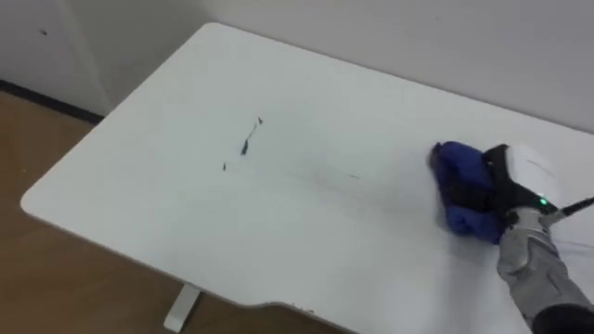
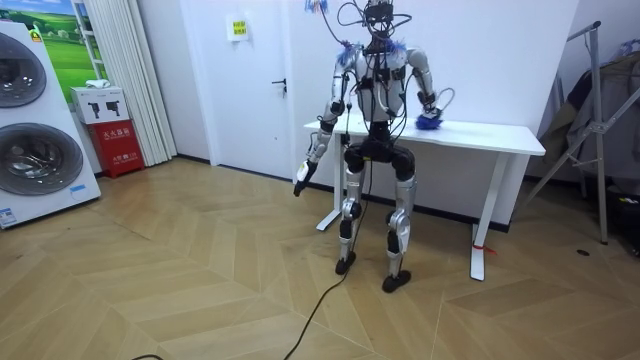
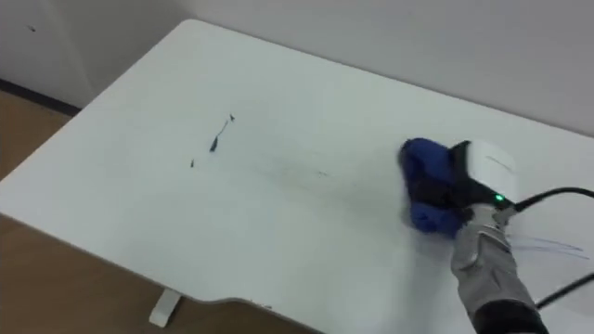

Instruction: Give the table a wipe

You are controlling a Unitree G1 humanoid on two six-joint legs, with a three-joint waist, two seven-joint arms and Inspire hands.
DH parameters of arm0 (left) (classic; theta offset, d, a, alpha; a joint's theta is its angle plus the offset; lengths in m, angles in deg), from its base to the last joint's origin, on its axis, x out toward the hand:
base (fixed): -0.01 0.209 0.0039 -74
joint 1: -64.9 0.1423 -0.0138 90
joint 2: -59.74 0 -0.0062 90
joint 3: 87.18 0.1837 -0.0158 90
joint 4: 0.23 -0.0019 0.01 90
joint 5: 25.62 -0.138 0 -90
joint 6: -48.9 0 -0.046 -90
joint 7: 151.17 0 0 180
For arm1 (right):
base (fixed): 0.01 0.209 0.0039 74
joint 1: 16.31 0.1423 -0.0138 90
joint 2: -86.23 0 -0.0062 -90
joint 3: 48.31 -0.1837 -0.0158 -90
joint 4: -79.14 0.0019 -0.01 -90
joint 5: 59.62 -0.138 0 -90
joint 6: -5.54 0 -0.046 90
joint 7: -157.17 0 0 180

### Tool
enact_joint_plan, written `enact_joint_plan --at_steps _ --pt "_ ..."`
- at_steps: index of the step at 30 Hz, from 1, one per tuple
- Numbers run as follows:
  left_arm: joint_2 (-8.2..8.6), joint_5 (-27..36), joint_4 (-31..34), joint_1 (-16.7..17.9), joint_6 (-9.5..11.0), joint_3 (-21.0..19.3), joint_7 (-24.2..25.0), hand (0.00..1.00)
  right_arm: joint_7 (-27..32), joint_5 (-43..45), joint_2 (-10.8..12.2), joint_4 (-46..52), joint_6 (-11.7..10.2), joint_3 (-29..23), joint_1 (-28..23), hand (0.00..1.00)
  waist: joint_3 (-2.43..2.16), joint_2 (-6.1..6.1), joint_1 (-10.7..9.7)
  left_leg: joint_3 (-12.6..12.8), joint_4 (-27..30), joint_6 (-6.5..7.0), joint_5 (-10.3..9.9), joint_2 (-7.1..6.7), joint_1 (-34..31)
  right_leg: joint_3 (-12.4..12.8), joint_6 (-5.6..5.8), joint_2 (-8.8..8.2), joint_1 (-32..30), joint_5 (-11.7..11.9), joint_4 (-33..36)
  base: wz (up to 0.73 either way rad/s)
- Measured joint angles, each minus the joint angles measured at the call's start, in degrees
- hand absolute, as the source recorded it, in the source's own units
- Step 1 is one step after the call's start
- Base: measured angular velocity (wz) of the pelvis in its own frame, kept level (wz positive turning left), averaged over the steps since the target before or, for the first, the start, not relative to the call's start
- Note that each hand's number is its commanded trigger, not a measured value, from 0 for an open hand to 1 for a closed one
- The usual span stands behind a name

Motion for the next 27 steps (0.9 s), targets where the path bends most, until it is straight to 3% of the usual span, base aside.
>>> enact_joint_plan --at_steps 2,7,9,11,12,14,15,17,20,23,27 --pt "-0.15 -0.1 0.9 -0.2 0.1 0.0 0.0 0.0 0.5 -2.8 -2.4 -1.7 0.0 -2.6 -1.8 1.0 -0.31 0.31 -1.6 -0.1 0.1 0.01 0.0 -0.1 -0.4 -0.4 0.18 -0.08 0.0 -0.1 0.0 0.04" --pt "0.04 -0.3 2.4 -1.9 0.4 4.7 -0.3 0.0 1.0 -3.7 -2.9 -1.8 2.7 0.0 -1.3 1.0 -0.5 1.6 -2.3 2.0 0.0 -0.05 -0.1 0.25 0.8 0.6 0.23 0.09 0.7 -0.1 0.2 -0.26" --pt "0.09 -1.0 2.1 -4.0 0.3 7.4 -0.4 0.0 1.0 -3.5 -2.2 -1.4 5.6 3.7 0.7 1.0 -0.49 1.78 -1.0 2.4 0.1 -0.21 -0.1 0.46 1.0 1.5 0.17 0.47 0.1 -0.1 0.2 -0.48" --pt "0.56 -2.7 1.6 -6.6 0.3 10.3 -0.2 0.0 -0.3 0.3 0.2 0.4 10.1 10.5 4.2 1.0 -0.52 1.93 1.7 3.4 0.0 -0.7 0.0 1.27 1.0 3.0 -0.84 1.17 -1.5 0.5 1.1 -0.58" --pt "0.65 -2.8 1.4 -7.2 0.3 10.9 -0.2 0.0 -1.2 1.4 0.8 1.3 10.7 12.7 5.2 1.0 -0.52 1.92 2.4 3.8 0.0 -0.92 0.0 1.52 1.0 3.0 -1.01 1.31 -2.1 0.6 1.4 -0.5" --pt "0.91 -3.9 -0.2 -8.8 0.2 12.1 0.2 0.0 -4.5 6.0 4.4 4.8 12.4 21.2 9.6 1.0 -0.5 1.89 5.4 3.8 0.2 -1.41 0.0 2.0 0.4 4.4 -1.81 2.12 -3.7 0.9 2.0 -0.37" --pt "1.06 -3.9 -0.3 -9.0 -0.1 12.1 0.3 0.0 -5.1 7.3 5.7 5.2 12.2 22.8 10.9 1.0 -0.48 1.86 6.0 3.7 0.3 -1.51 0.1 2.12 0.1 4.3 -2.0 2.27 -4.0 1.0 1.9 -0.11" --pt "1.44 -3.9 0.0 -9.0 -0.9 12.4 1.1 0.0 -7.5 9.6 9.0 5.2 10.5 27.0 15.1 1.0 -0.31 1.78 9.4 3.5 0.3 -1.72 0.4 2.25 -1.1 4.4 -2.26 2.48 -5.2 1.1 1.8 0.07" --pt "1.19 -3.7 0.3 -7.1 -1.8 11.1 1.1 0.0 -8.3 9.3 9.7 6.6 9.2 27.3 16.5 1.0 -0.33 1.54 12.5 1.3 0.3 -1.22 1.2 1.73 -2.3 2.6 -2.25 1.97 -5.7 1.1 1.9 0.36" --pt "0.62 -3.7 -0.4 -4.3 -2.4 10.5 1.1 0.0 -7.8 9.3 9.1 4.3 7.6 25.7 16.2 1.0 -0.15 1.45 12.0 -0.7 0.1 -1.03 1.3 1.34 -2.1 0.7 -2.23 1.68 -4.8 1.1 1.7 0.39" --pt "0.16 -3.5 -1.3 -3.3 -2.2 8.6 1.2 0.0 -5.0 8.5 6.8 3.4 3.1 21.5 11.8 1.0 0.12 1.3 8.5 -3.2 -0.1 -1.01 1.3 0.84 -1.6 -0.9 -1.53 1.48 -2.7 0.7 0.8 0.4"
